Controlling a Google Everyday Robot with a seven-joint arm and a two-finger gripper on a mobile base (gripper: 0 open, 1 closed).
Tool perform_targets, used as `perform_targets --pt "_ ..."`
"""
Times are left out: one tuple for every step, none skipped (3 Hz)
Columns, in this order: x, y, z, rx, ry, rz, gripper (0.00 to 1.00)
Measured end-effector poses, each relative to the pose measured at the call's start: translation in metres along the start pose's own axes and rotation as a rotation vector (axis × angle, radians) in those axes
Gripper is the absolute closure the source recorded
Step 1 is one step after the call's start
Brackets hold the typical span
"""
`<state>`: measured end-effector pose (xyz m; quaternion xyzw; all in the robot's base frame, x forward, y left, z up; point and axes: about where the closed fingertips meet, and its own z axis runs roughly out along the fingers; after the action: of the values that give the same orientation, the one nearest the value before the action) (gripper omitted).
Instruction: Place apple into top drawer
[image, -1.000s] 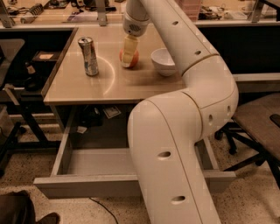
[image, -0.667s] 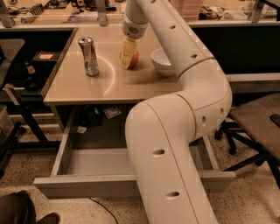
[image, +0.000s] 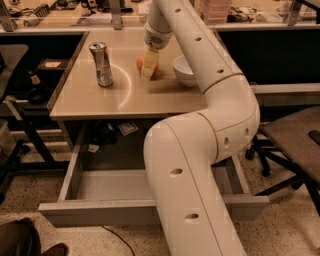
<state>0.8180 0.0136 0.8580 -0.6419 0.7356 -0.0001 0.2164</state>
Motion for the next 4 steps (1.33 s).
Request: perform_targets --pt "0.0083 -0.0032 0.0092 0.001 0.005 0.0 0.0" --pt "0.0119 -0.0048 0.0137 0.003 0.012 -0.002 0.0" --pt "0.0119 -0.0048 0.0137 0.003 0.012 -0.002 0.18" --pt "0.0119 -0.0048 0.0137 0.003 0.012 -0.002 0.41"
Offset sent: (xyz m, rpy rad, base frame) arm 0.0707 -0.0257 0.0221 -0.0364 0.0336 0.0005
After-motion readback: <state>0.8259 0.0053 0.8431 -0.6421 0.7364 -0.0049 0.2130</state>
